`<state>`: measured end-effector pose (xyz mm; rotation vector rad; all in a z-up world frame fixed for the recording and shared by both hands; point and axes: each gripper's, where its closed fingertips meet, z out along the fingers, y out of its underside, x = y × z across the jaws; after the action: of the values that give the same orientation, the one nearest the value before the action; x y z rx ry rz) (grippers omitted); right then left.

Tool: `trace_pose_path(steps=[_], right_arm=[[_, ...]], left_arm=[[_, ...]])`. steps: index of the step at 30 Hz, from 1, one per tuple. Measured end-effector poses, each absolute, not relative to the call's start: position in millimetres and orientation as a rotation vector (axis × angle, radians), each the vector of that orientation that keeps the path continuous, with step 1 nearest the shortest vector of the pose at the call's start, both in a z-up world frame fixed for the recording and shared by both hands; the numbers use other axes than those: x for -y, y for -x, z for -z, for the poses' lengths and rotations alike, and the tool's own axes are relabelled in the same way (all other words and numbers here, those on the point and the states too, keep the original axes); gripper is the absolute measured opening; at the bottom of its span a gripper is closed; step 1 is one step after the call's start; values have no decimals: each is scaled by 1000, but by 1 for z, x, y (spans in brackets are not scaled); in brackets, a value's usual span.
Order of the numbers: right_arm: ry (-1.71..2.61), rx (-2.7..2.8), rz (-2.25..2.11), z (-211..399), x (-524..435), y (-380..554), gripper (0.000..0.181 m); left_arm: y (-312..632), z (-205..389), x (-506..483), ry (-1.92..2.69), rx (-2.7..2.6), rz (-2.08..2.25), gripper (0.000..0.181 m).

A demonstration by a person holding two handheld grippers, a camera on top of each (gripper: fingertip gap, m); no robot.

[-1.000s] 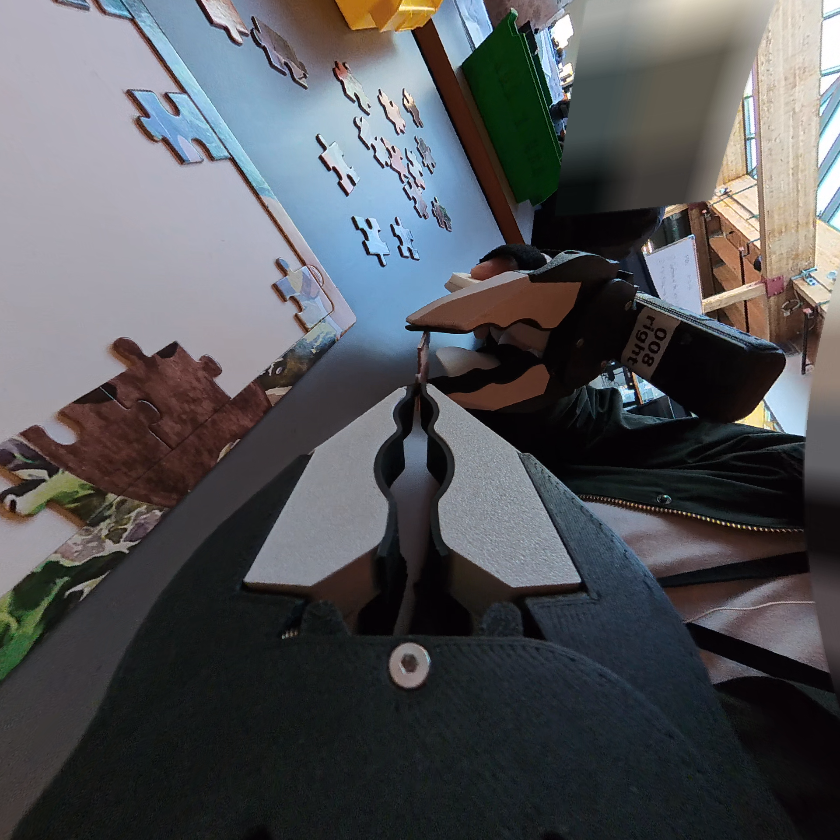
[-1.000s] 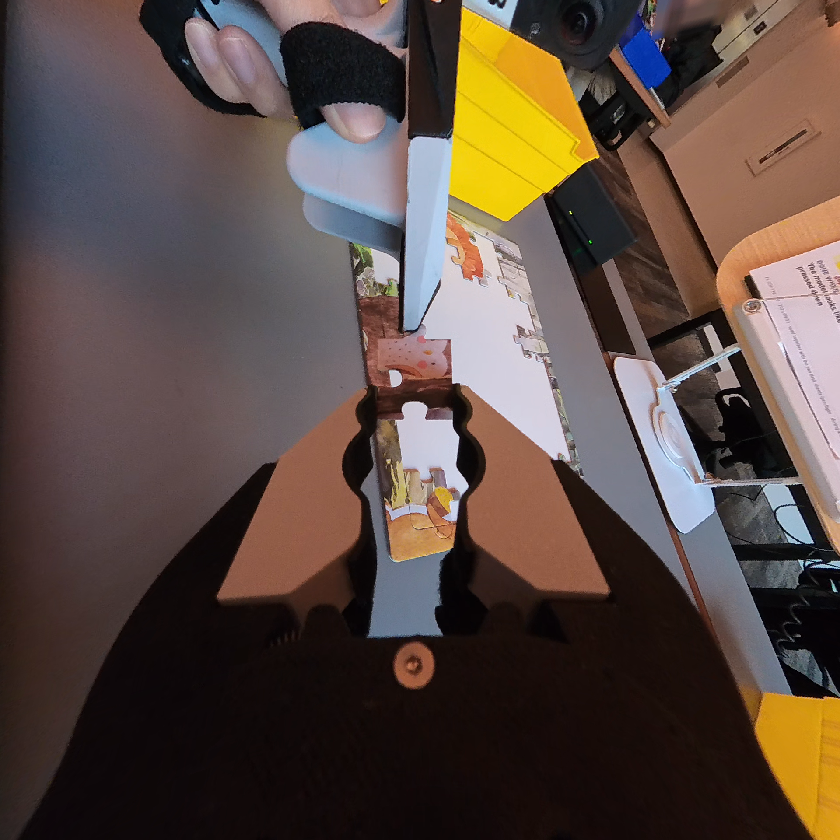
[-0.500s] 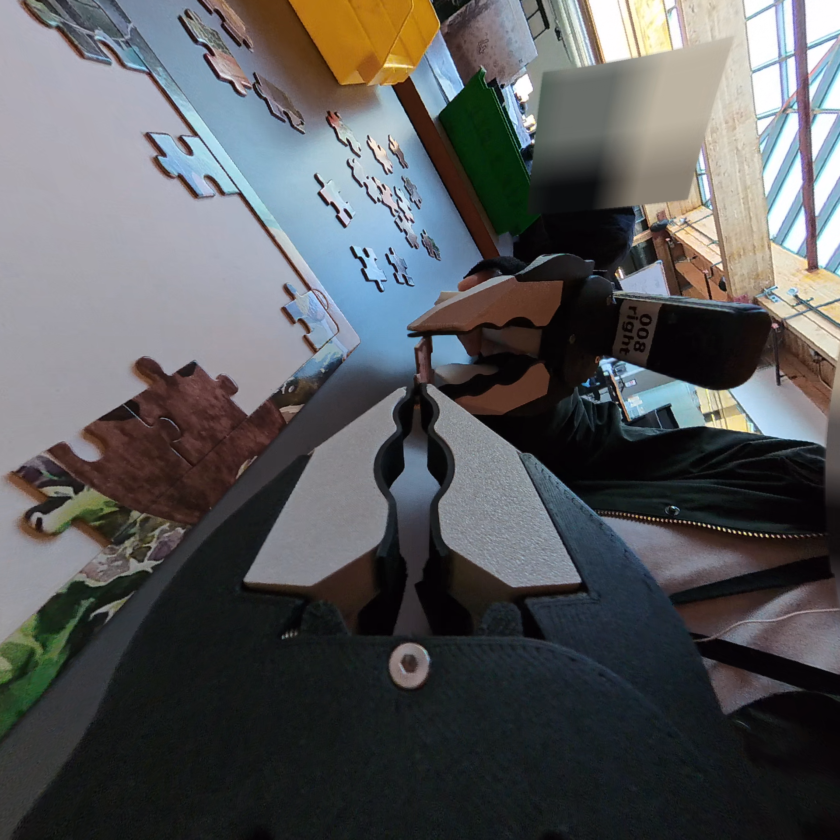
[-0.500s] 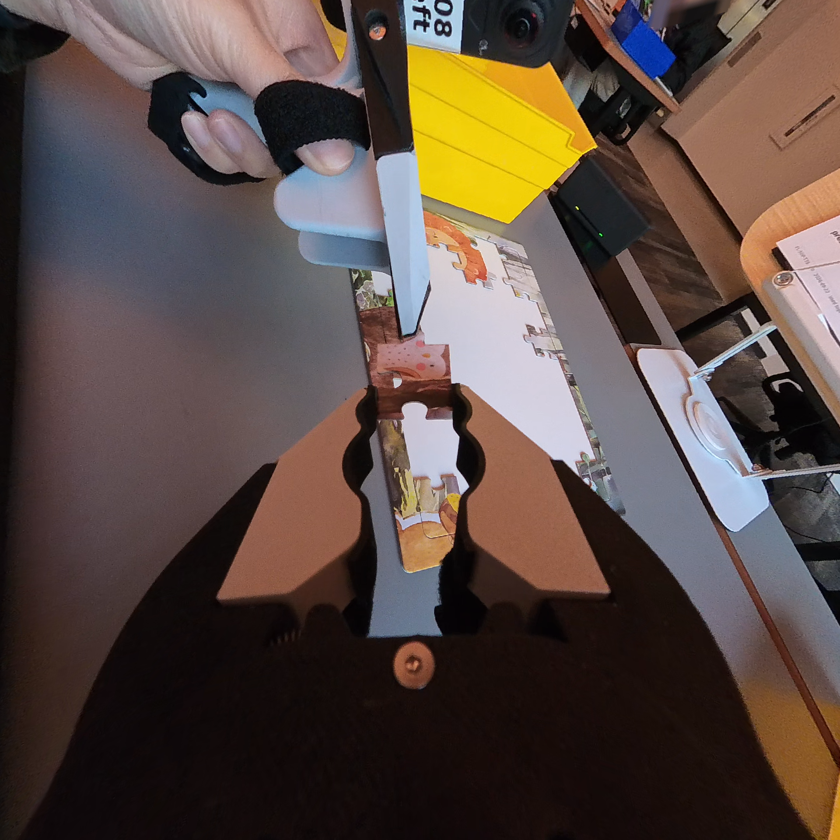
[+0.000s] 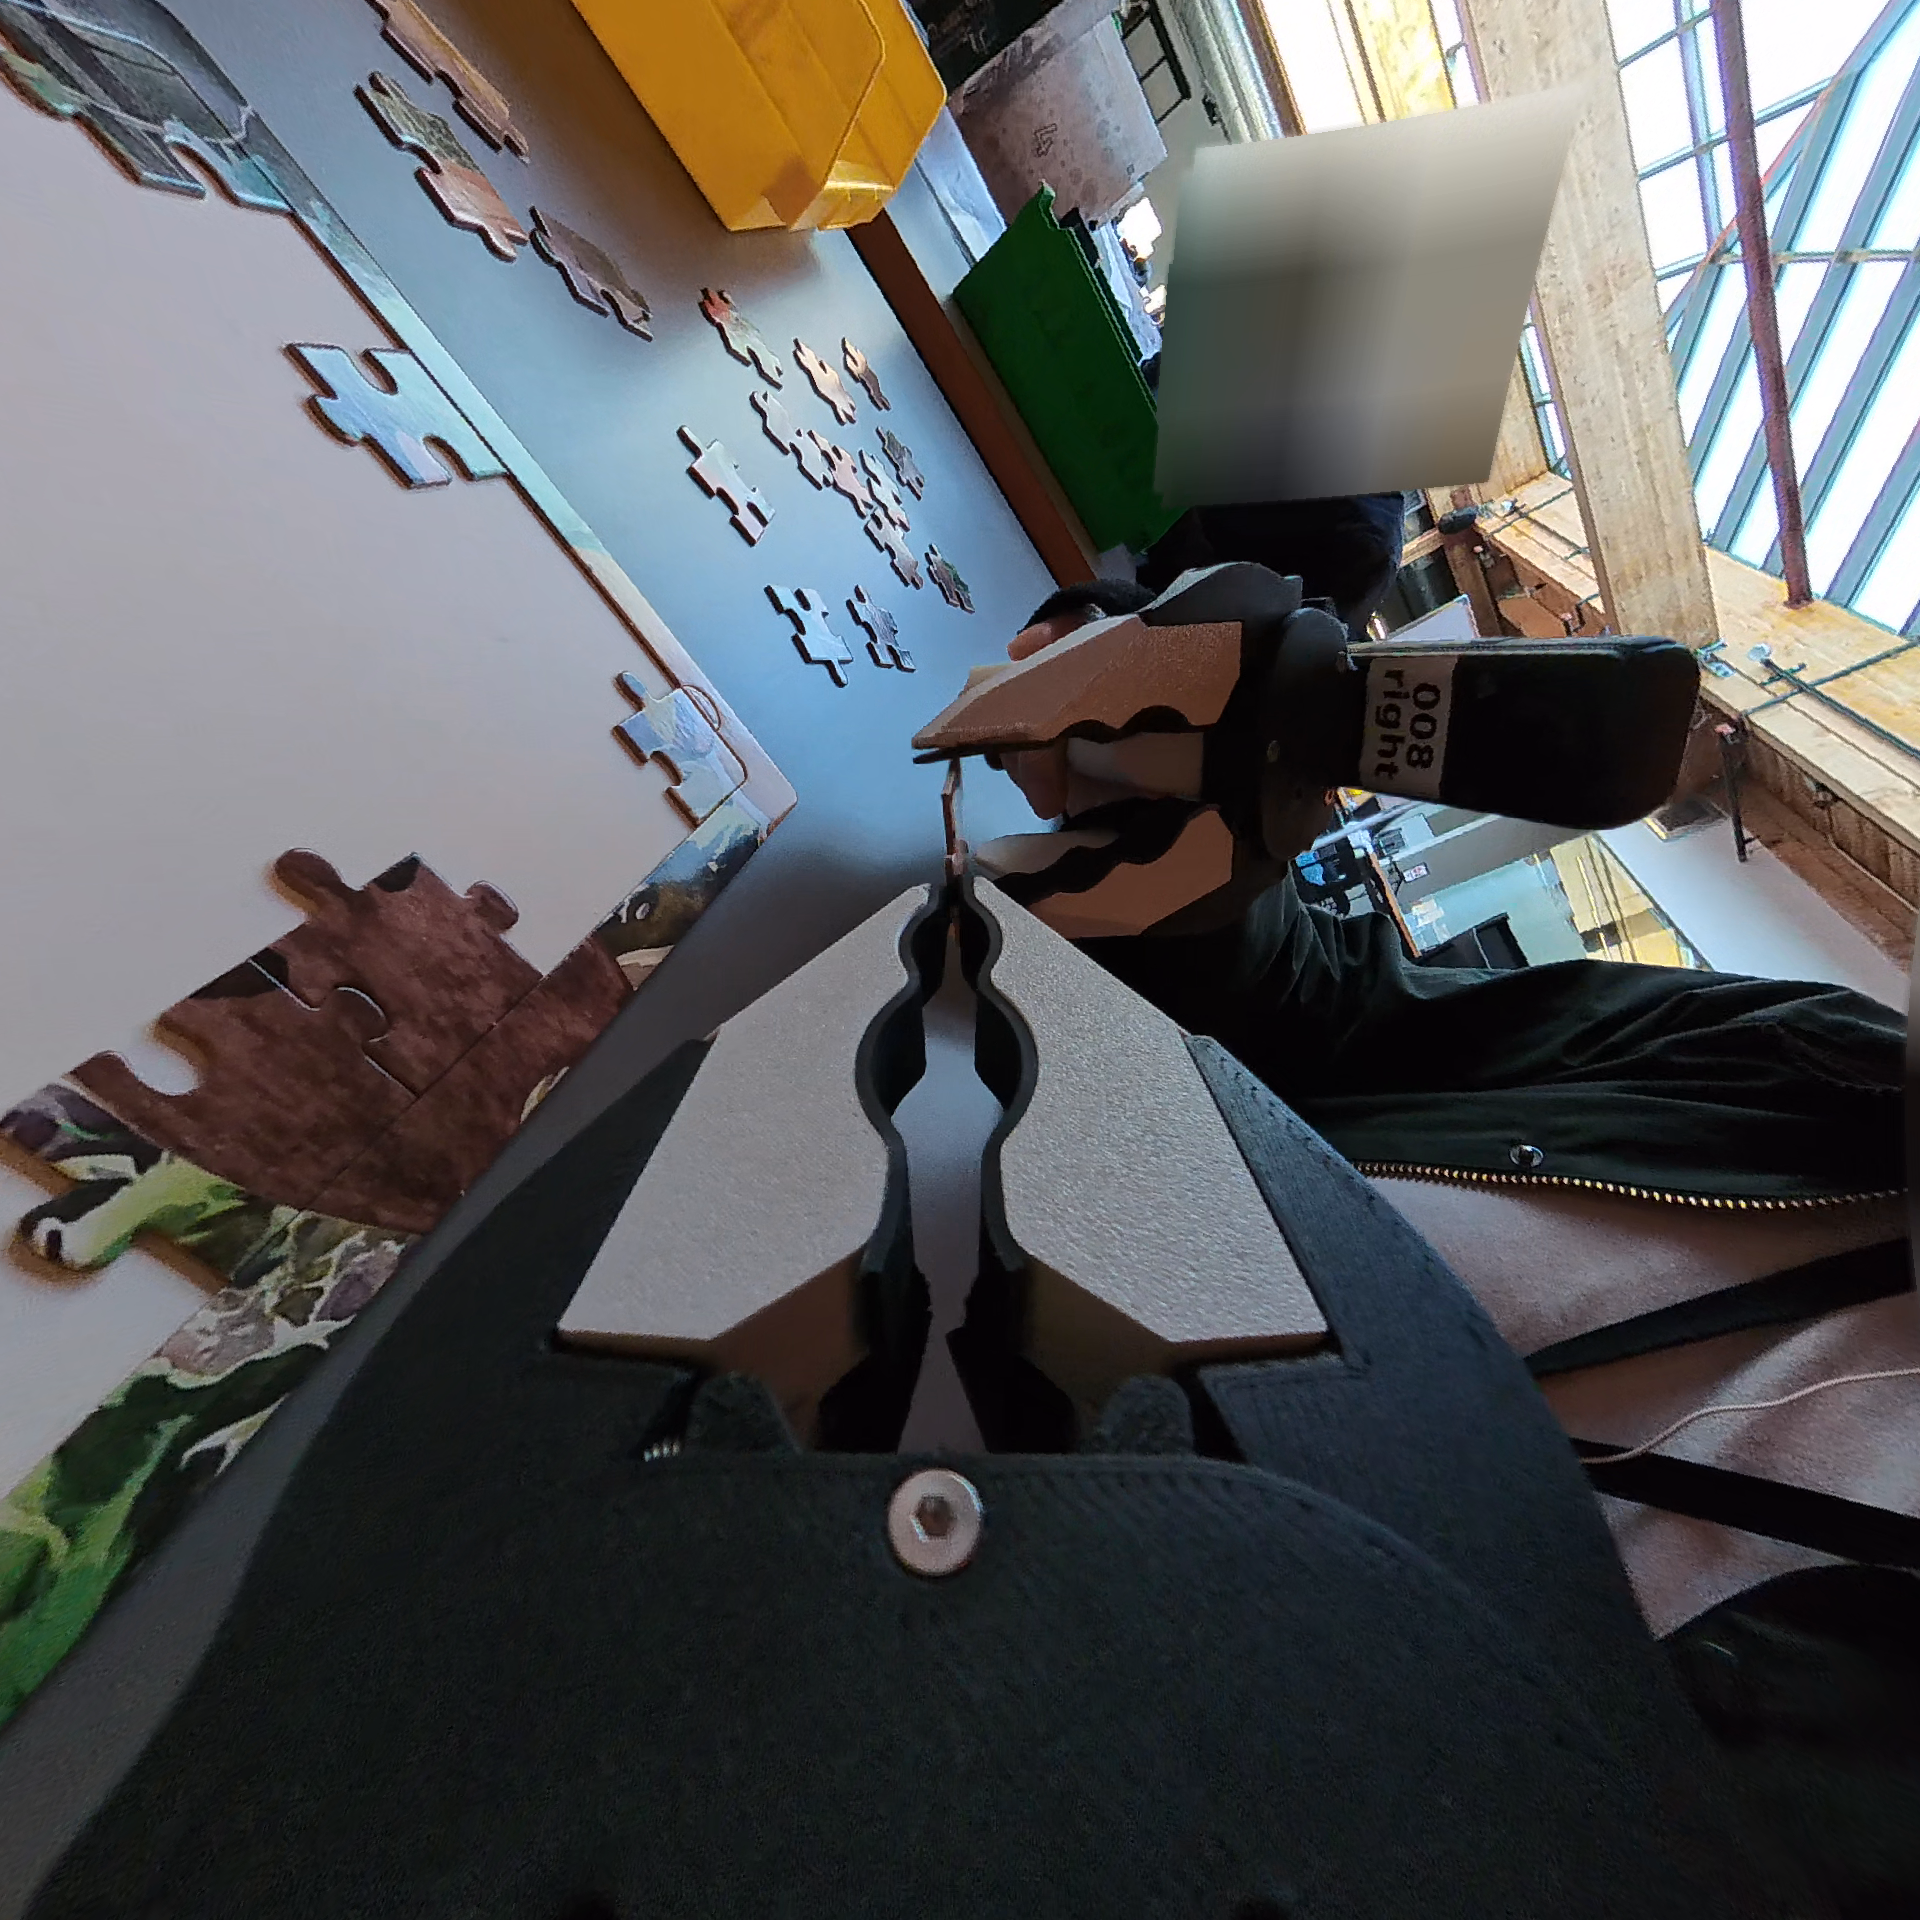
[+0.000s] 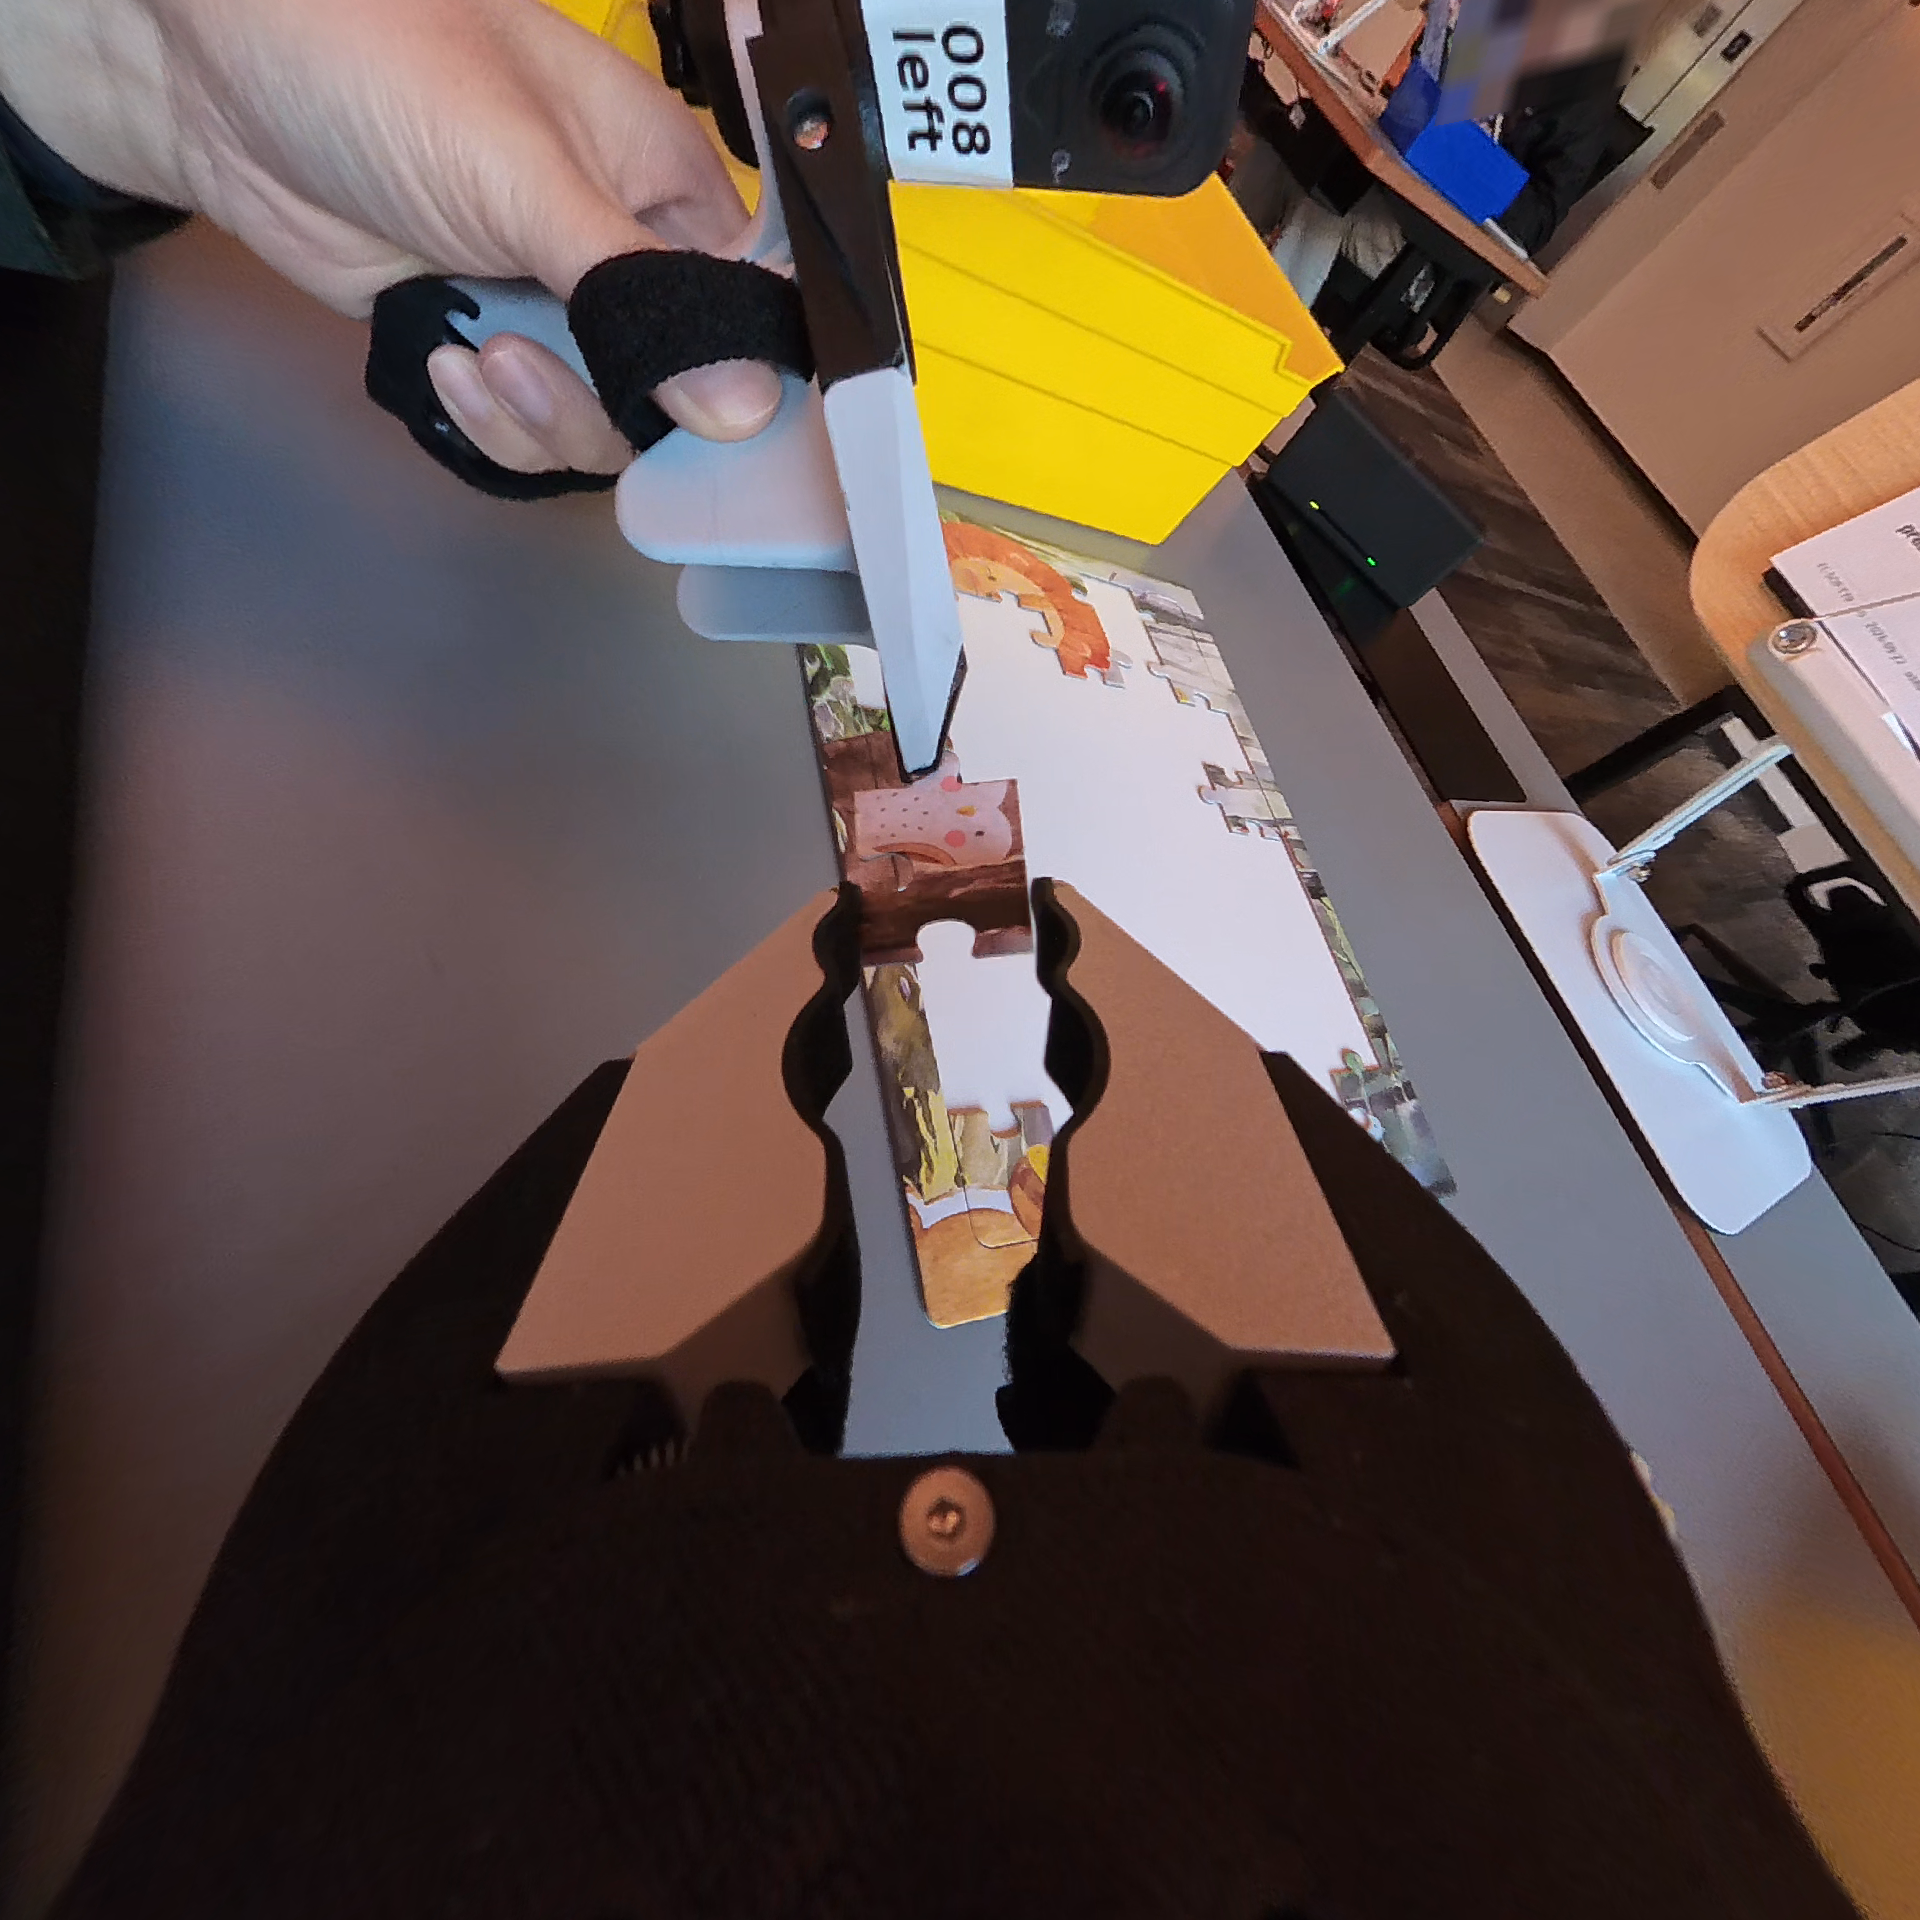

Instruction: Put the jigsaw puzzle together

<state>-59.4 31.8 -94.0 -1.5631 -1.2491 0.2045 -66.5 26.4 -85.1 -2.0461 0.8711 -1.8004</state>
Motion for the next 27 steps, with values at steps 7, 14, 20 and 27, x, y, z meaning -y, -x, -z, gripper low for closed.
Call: trace_pose_path(steps=[7,14,20,27], right_arm=[[1547,1235,-220,73,-49,58,32],[2011,1272,-390,98,-185,44,33],[2157,1319,-386,137,-221,45,33],[2167,1317,-425,146,-232,53,33]], left_arm=[[70,74,-37,2027,-836,1757,13],[99,29,-128,1982,-825,1005,0],[99,76,-194,2209,-700,718,0],[83,134,-222,2335,-721,723,0]])
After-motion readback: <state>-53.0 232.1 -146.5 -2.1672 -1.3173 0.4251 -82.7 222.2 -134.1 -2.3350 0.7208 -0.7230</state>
